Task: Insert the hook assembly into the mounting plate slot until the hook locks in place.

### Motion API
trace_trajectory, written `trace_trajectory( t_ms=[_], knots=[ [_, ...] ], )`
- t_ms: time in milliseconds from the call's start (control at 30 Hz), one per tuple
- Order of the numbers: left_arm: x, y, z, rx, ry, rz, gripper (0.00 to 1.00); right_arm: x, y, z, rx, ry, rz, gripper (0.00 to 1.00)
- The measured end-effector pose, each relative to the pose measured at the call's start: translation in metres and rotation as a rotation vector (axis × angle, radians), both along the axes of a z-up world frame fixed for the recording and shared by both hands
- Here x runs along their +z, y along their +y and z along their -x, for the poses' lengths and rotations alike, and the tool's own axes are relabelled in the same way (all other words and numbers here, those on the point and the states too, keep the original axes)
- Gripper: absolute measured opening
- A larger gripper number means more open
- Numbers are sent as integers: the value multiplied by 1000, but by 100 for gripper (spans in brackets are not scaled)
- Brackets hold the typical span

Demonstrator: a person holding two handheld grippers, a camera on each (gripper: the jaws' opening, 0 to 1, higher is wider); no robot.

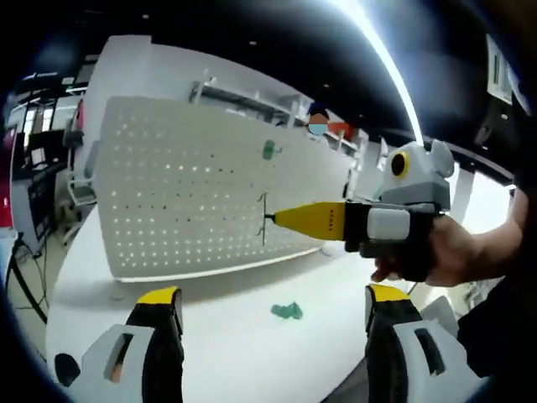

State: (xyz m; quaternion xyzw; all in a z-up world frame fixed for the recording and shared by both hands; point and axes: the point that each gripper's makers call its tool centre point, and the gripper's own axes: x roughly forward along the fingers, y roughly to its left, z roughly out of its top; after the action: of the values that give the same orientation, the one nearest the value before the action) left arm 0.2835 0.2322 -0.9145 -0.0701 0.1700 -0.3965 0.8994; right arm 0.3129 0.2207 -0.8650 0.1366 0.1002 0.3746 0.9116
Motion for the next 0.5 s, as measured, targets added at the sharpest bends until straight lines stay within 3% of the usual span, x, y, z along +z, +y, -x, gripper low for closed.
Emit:
trace_trajectory(
  t_ms=[333, 500],
  knots=[
    [8, -10, -3, -14, -25, 21, 100, 5, -18, -13, -77, -52, 25, 0],
    [11, -11, -6, -15, -35, 15, 100, 16, -35, -27, -161, -99, 27, 0]
  ],
)
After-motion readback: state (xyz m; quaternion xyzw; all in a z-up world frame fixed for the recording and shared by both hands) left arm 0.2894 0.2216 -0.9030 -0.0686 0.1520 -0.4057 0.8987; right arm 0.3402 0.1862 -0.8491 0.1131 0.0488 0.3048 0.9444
